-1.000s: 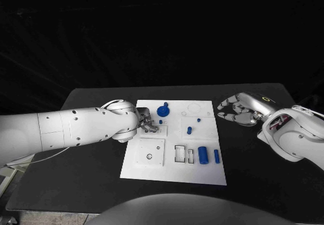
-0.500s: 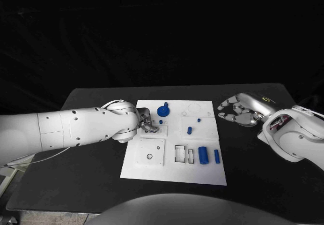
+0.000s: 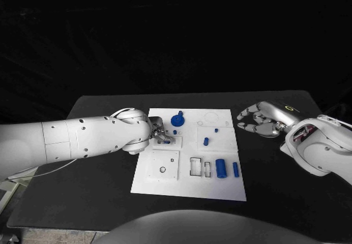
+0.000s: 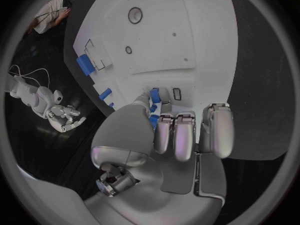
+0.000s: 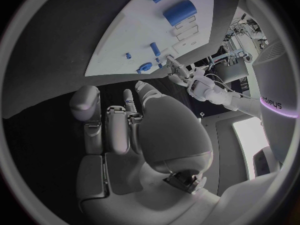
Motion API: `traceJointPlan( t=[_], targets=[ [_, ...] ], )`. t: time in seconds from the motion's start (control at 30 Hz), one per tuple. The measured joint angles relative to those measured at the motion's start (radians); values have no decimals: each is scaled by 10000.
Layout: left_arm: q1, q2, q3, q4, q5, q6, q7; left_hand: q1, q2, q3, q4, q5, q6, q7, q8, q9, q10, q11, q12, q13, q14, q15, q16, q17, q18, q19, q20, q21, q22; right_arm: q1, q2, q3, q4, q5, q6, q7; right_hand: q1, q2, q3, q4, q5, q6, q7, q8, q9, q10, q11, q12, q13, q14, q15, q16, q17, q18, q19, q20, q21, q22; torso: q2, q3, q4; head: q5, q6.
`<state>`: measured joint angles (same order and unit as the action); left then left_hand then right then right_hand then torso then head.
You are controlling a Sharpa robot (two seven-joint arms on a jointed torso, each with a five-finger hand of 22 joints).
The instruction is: Assemble the parts on the task board
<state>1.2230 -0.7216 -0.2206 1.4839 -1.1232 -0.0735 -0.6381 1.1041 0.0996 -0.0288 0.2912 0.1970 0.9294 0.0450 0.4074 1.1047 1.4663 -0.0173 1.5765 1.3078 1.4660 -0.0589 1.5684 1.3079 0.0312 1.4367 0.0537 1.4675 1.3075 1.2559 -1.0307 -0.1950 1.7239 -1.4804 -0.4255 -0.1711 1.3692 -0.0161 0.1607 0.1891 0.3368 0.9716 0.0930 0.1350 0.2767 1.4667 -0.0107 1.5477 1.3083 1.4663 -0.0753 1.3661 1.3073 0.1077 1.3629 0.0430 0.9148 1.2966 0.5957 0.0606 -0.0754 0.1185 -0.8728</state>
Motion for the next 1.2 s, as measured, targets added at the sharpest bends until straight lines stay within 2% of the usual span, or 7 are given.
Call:
traceJointPlan(
  t=[0.1, 0.23, 0.6, 0.87, 1.2],
  targets=[
    [5, 30, 8, -50, 7, 5, 0, -496, 25, -254, 15, -409, 33, 40, -199, -107, 0, 0, 0, -1, 0, 0, 0, 0, 1, -37, 37, -20, -1, -1, -1, 0, 0, 1, 7, -3, 39, 39, 30, -30, 46, 0, 0, 0, 0, 0, 0, 3, 17, 0, 0, 0, 0, 0, 0, 0, 0, 0, 0, 0, 0, 7, 0],
    [10, 64, 14, -108, 16, 8, 0, -848, 95, -428, 8, -692, 66, 72, -317, -160, 1, 70, 0, 0, 0, 0, 0, -1, 1, -37, 37, -57, -1, -1, -5, -1, -2, 1, 18, -7, 39, 39, 30, -30, 63, 0, 0, 0, 0, 0, 0, 3, 18, 0, 0, -30, 0, 0, 0, 0, 0, 0, 2, 0, 0, 14, 0],
    [14, 121, 16, -193, 27, 4, 8, -1000, 160, -579, 17, -695, 220, 99, -335, -132, 1, 70, 0, -1, 1, 70, 0, -2, 1, -37, 37, -57, -2, -3, -5, -1, -3, 4, 43, -13, 67, 10, 69, -69, 175, 0, 0, -38, -9, 0, 0, 2, 18, 0, 0, -39, 8, 0, 0, 0, -39, 0, 4, -2, 0, 9, 0],
    [14, 187, 14, -266, 20, 0, -18, -1088, 248, -702, 7, -732, 429, -5, -85, 72, 1, 69, 0, -1, 1, 70, 0, -3, 1, -1, 72, -57, -2, -4, 0, -1, -11, 8, 48, -13, 77, 0, 125, -70, 216, 0, 0, -38, -9, -37, 37, -8, 17, 0, 0, -39, 7, 0, 0, 0, -39, 0, 7, -3, 1, 34, 0],
    [11, 292, 13, -314, 27, 6, -37, -1079, 257, -702, 7, -658, 501, -6, 15, 213, 0, 69, 0, -1, 1, 71, 0, -4, 1, -1, 72, -57, -2, -15, 5, -2, -39, 18, 48, -13, 117, 40, 152, -97, 273, 0, 0, -38, -18, -37, 37, -39, 16, 0, 0, -39, 6, 0, 0, 0, -77, 0, 7, -3, 1, 70, 0]
  ],
)
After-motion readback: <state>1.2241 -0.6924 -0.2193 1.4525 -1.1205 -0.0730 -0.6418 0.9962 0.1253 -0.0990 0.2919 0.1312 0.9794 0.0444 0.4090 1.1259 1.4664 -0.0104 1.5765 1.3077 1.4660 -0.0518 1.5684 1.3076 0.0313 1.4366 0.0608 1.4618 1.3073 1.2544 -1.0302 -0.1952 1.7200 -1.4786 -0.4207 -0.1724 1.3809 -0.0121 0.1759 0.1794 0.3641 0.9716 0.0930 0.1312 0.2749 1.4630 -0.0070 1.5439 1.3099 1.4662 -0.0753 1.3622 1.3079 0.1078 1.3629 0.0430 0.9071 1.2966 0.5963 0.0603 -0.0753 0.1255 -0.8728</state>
